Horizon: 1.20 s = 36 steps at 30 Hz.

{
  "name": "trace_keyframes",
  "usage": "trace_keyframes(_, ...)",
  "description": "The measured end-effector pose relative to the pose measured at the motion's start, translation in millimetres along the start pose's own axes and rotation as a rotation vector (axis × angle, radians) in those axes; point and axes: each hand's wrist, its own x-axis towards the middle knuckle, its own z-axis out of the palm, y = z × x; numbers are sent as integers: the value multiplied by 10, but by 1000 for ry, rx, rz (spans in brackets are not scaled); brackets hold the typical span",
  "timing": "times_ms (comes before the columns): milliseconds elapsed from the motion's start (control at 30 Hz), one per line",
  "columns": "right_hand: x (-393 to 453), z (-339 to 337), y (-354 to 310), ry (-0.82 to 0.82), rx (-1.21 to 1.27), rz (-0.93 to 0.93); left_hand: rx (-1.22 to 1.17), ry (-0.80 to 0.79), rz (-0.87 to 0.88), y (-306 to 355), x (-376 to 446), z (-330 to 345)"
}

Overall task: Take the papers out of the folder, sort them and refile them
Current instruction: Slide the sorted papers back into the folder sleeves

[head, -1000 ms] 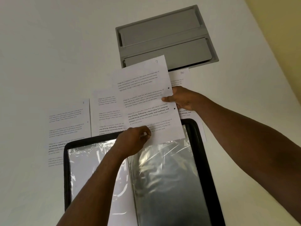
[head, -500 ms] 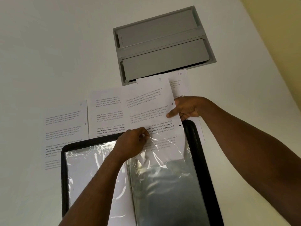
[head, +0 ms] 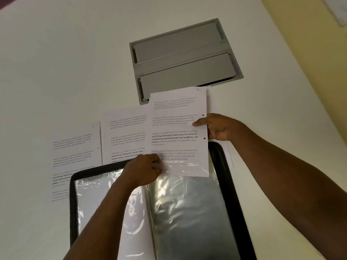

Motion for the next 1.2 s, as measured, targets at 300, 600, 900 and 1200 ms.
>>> trace_keyframes(300, -11, 140, 42, -163, -269, 135, -188, 43, 39, 17, 52, 64)
trace_keyframes(600, -33, 111, 3, 1, -223, 28, -331, 58, 65, 106, 53, 97)
trace_keyframes(900, -94, 95, -38, -15, -691, 101, -346, 60, 62, 153, 61, 101)
trace_keyframes(1200, -37, 108, -45, -57, -928, 46, -339, 73, 98, 137, 60, 121)
